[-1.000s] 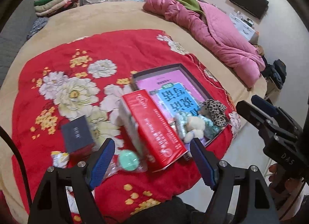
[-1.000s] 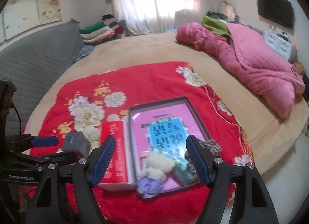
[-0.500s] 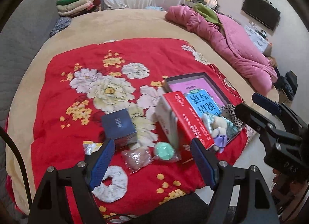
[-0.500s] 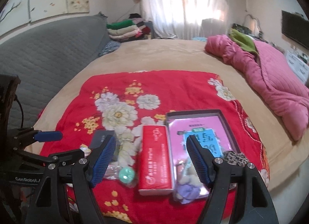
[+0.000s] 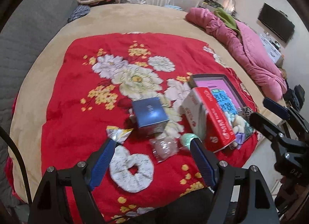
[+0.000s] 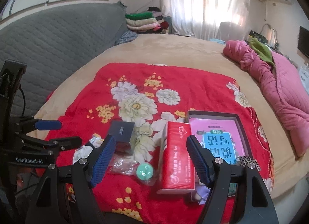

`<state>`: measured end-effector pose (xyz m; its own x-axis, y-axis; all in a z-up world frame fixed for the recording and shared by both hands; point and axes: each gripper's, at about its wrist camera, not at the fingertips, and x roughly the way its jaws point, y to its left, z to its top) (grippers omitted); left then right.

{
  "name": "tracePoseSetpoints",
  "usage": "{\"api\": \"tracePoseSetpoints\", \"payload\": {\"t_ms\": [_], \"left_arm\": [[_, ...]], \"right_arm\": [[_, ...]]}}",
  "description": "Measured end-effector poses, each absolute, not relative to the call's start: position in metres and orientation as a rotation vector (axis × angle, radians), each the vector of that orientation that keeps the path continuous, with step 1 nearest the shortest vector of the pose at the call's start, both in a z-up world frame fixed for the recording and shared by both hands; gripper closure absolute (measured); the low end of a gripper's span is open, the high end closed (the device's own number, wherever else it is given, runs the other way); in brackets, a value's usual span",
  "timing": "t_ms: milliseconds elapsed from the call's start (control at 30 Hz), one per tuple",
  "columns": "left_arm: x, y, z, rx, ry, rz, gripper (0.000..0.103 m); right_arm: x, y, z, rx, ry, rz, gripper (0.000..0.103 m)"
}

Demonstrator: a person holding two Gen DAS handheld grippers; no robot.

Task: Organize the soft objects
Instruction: 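Raise both open tools and move them toward the floral white scrunchie, then grasp the floral white scrunchie with the left tool while the right tool grasps the clear bag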

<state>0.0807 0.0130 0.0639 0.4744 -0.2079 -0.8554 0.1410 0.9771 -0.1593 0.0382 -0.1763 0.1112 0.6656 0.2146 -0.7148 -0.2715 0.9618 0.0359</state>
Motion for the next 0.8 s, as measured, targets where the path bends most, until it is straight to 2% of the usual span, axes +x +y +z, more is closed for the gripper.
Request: {"api": "tracePoseSetpoints", "payload": {"t_ms": [367, 800], "left_arm": [[0.079, 0.079, 0.026, -0.149, 1.139, -0.112, 0.023], [0.069, 0.074, -0.042, -0.198, 1.299, -0.14, 0.023]], "right_arm": [[0.039, -0.142, 0.075, -0.193, 0.876, 0.361, 0.026], [0.045, -0.098, 0.026, -0.313, 0.972, 0.482, 0.026]]}}
